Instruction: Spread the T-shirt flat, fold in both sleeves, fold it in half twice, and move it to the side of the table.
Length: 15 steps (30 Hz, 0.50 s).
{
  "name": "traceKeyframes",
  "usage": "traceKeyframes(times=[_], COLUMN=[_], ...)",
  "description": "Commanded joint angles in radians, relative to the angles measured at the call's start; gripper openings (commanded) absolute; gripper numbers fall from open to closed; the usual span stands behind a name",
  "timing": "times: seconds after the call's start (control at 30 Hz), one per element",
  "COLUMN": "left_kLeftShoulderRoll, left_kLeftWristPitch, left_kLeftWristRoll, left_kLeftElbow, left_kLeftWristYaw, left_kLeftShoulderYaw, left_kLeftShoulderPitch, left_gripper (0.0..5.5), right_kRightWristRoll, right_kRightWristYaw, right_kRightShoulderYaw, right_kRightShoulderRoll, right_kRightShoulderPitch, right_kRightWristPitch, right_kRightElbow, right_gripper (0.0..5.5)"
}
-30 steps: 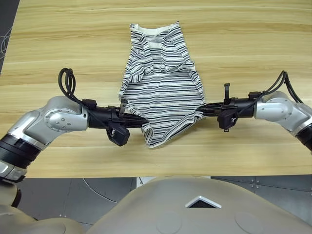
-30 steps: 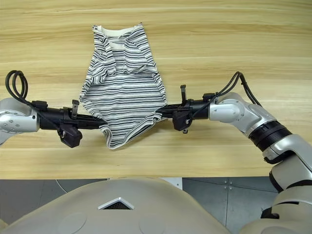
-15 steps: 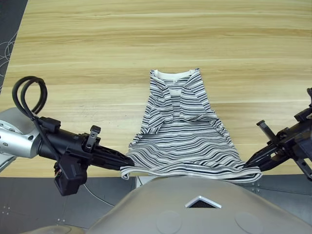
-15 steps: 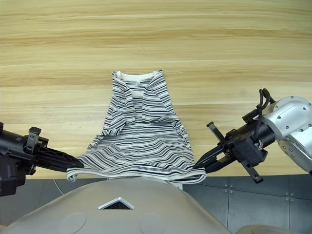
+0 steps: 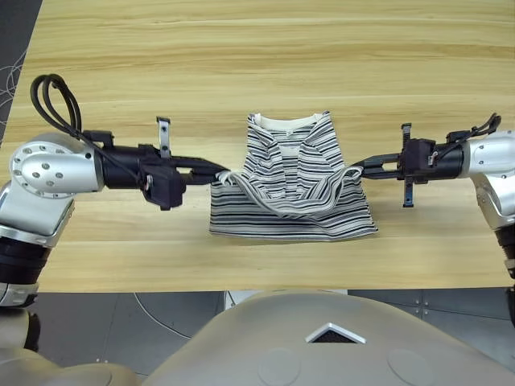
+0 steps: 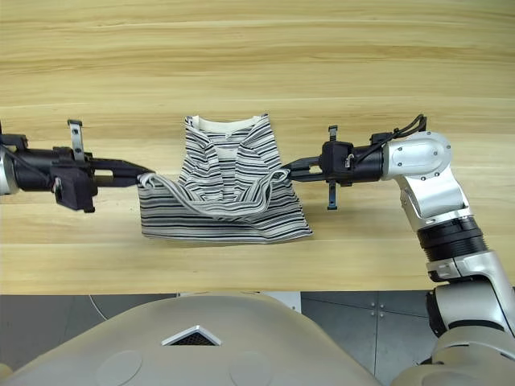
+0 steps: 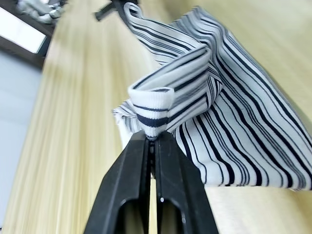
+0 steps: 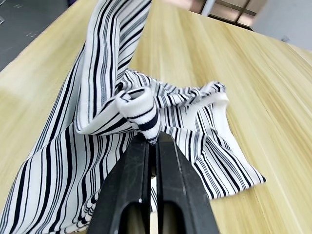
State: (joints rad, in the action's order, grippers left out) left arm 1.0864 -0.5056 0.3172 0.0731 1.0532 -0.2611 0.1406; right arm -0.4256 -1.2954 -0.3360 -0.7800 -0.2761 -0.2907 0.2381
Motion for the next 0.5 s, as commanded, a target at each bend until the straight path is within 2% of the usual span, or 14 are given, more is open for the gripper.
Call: traceKeyframes(times=[0.03,0.5], left_kLeftShoulderRoll=[-0.068,-0.211], left_kLeftWristPitch=[0.053,0.114], left_kLeftWristRoll=[-0.045,-0.195], left_kLeftElbow=[-0.072,-0.296], left_kLeftWristYaw=[0.001,0.019], left_kLeftShoulderYaw=[0.024,0.033], left_kLeftShoulderPitch=[0.05,0.162], left_gripper=[0.14,0.14], right_kRightWristRoll=[0.039,0.159], right_kRightWristYaw=[-0.028,0.051], right_kRightShoulderYaw=[0.045,0.138], right_kRightShoulderRoll=[0.059,0.188], right_kRightShoulderPitch=[-0.06,-0.203], right_kRightWristPitch=[-0.024,0.042], right_kRightElbow=[0.129,0.345], right_gripper=[0.1,0.1])
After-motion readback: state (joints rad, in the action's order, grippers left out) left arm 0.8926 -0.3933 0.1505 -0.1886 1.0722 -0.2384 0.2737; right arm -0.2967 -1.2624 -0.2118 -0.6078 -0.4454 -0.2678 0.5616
